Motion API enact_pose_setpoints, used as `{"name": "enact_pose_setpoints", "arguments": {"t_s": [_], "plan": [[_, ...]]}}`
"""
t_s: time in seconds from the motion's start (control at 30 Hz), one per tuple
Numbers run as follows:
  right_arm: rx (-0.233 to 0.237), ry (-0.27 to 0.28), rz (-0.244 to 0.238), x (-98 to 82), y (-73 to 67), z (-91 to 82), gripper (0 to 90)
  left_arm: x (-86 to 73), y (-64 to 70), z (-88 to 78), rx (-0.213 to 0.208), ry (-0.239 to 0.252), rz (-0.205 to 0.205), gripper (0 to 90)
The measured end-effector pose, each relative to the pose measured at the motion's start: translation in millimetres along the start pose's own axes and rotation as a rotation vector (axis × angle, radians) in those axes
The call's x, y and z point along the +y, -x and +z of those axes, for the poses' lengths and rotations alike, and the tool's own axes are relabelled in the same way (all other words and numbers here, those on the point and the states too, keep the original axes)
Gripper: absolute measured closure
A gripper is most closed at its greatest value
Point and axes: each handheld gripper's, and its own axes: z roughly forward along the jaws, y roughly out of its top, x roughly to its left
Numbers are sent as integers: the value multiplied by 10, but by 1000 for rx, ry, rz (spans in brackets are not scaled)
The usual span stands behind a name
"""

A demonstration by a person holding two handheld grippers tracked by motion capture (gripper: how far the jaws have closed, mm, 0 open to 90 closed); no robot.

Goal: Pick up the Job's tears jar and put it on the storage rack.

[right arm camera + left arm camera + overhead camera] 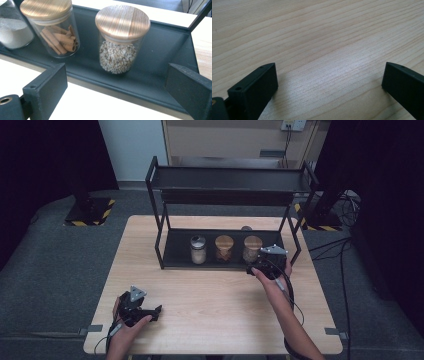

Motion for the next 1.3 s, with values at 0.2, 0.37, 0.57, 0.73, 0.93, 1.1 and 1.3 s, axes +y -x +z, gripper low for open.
{"name": "enact_pose_setpoints", "arguments": {"t_s": [0.2, 0.37, 0.57, 0.73, 0.93, 1.1, 1.3], "plan": [[9, 1, -3, -59, 10, -81, 50, 0, 0, 0, 0, 0, 0, 0], [21, 16, -2, -115, 7, -137, 50, 0, 1, 0, 0, 0, 0, 0], [36, 27, -12, -154, -1, -218, 50, -1, 1, 0, 0, 0, 0, 0], [46, 32, -25, -184, -4, -265, 50, 0, 1, 0, 0, 0, 0, 0], [56, 32, -38, -246, -7, -328, 50, 0, 0, 0, 0, 0, 0, 0], [63, 30, -42, -317, 7, -379, 48, 0, 1, 0, 0, 0, 0, 0], [72, 28, -39, -384, 10, -444, 47, -1, 1, 0, 0, 0, 0, 0]]}}
